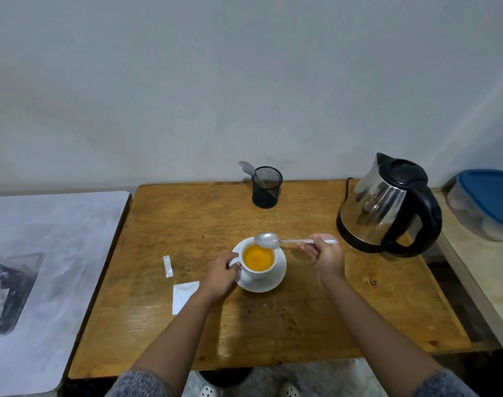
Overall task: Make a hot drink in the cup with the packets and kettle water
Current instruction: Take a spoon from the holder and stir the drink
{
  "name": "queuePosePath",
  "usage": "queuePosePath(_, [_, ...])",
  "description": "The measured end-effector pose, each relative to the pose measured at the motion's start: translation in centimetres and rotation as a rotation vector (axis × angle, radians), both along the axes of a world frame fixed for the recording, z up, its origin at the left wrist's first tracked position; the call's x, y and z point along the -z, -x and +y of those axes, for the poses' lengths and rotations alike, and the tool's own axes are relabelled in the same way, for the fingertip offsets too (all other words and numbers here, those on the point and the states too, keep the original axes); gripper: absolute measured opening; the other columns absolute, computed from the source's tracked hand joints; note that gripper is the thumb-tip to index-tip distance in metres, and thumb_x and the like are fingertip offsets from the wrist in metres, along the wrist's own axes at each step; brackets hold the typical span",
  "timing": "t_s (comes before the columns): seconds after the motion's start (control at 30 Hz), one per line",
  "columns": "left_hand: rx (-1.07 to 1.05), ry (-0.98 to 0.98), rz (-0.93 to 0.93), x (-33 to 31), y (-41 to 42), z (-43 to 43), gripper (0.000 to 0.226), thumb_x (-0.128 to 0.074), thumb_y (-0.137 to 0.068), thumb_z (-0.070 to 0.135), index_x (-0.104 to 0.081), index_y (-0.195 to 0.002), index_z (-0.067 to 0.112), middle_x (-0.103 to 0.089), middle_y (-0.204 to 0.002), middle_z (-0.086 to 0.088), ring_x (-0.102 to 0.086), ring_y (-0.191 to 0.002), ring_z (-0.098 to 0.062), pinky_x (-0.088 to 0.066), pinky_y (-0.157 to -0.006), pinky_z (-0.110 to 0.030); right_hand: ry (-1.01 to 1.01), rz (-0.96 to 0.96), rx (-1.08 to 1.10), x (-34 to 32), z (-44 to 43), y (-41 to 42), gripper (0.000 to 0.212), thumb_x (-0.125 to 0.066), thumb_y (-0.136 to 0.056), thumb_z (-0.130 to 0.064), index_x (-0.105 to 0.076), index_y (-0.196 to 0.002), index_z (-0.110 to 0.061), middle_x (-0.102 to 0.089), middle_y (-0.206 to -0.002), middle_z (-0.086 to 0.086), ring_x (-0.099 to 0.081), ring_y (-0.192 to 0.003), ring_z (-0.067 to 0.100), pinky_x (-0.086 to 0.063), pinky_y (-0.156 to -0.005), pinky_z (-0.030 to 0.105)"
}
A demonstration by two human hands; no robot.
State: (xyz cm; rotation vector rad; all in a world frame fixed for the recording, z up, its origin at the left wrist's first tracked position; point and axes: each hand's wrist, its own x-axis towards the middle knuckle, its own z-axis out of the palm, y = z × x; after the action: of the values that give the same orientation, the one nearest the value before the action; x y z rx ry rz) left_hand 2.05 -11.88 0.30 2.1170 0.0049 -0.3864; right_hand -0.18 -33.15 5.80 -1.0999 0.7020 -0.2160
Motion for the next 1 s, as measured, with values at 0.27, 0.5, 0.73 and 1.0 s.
queuePosePath(0.27, [-0.052,0.001,0.020,0.7,0.2,-0.2,0.030,-0.051,-0.091,0.017,-0.058,-0.121,0.015,-0.059,-0.129,-0.008,-0.053,-0.116,-0.024,-0.042,-0.099,-0.039,-0.447,0.113,0.386,3.7,-0.9,3.6,0.008,-0.052,-0.091,0.000,-0.060,-0.091,0.000,-0.063,-0.092,0.014,-0.066,-0.082,0.017,-0.057,-0.060,0.020])
queuePosePath(0.5, [-0.031,-0.019,-0.006,1.0,0.3,-0.1,0.031,-0.050,-0.092,0.019,-0.057,-0.121,0.016,-0.058,-0.128,-0.006,-0.052,-0.116,-0.023,-0.042,-0.099,-0.040,-0.262,0.344,0.272,7.2,-1.4,4.0,0.008,-0.052,-0.091,-0.001,-0.060,-0.092,-0.002,-0.061,-0.095,0.010,-0.062,-0.084,0.016,-0.056,-0.068,0.022])
queuePosePath(0.73, [-0.055,-0.003,-0.068,1.4,0.8,-0.5,0.030,-0.048,-0.092,0.016,-0.059,-0.120,0.017,-0.060,-0.125,-0.007,-0.053,-0.112,-0.021,-0.040,-0.092,-0.032,0.537,0.528,-0.142,8.3,-1.1,4.8,0.011,-0.060,-0.085,-0.001,-0.061,-0.091,-0.010,-0.060,-0.086,0.004,-0.051,-0.063,0.008,-0.037,-0.050,0.022])
queuePosePath(1.0, [-0.031,-0.066,-0.161,1.3,1.8,-1.0,0.039,-0.039,-0.096,0.025,-0.044,-0.135,0.021,-0.047,-0.139,-0.002,-0.044,-0.124,-0.017,-0.033,-0.093,-0.027,0.899,0.457,-0.359,8.9,-1.1,5.5,0.014,-0.065,-0.081,-0.002,-0.062,-0.090,-0.012,-0.061,-0.096,0.007,-0.057,-0.084,0.020,-0.050,-0.072,0.030])
